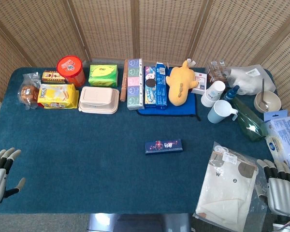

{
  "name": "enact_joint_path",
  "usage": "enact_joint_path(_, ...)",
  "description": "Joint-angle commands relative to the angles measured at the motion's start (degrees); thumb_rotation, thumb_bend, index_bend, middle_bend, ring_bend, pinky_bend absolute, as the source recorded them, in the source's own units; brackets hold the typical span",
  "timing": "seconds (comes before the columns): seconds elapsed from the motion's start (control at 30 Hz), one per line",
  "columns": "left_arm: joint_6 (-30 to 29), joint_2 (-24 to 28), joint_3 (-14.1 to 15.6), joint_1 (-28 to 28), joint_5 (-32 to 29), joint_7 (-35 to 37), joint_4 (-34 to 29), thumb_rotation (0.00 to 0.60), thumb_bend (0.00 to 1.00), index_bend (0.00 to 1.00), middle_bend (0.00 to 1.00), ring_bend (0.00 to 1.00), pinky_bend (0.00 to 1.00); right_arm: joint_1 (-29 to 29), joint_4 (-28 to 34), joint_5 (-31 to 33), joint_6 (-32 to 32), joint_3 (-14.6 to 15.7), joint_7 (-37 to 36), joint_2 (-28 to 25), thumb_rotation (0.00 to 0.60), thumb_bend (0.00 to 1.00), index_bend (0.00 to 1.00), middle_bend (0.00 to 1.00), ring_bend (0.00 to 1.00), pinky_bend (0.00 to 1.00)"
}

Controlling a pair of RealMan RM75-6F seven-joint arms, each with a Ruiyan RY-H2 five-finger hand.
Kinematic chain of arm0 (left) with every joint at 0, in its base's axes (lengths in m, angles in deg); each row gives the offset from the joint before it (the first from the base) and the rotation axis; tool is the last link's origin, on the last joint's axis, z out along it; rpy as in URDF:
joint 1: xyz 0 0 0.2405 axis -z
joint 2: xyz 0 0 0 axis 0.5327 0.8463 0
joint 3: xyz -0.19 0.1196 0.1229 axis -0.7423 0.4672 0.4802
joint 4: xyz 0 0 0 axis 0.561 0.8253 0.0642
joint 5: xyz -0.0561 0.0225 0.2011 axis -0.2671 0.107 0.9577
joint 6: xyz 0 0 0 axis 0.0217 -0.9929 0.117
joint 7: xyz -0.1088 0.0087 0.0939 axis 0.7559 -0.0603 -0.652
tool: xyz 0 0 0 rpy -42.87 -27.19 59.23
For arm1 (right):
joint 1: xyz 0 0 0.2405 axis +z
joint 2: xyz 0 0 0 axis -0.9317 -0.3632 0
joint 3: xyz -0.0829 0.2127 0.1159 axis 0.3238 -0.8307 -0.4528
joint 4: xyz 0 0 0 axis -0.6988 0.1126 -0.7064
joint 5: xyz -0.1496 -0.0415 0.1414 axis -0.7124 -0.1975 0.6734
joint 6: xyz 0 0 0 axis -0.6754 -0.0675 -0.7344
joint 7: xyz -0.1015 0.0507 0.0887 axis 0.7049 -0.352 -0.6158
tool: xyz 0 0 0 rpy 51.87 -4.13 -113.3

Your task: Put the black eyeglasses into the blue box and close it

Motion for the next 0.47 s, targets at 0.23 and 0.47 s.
enact_joint_path(0.23,-5.0,0.5,1.3,-2.8,5.0,0.0,-2.5,0.594,0.28,0.12,0.11,0.05,0.00,-2.6,-2.9,-3.8,-0.6,-2.3,-3.0,0.8,0.600,0.30,0.22,0.21,0.12,0.12)
enact_joint_path(0.47,-4.5,0.4,0.9,-2.8,5.2,0.3,-2.8,0.593,0.28,0.12,0.11,0.05,0.00,-3.9,-3.7,-4.4,0.8,-3.7,-4.4,1.4,0.600,0.30,0.23,0.21,0.11,0.12)
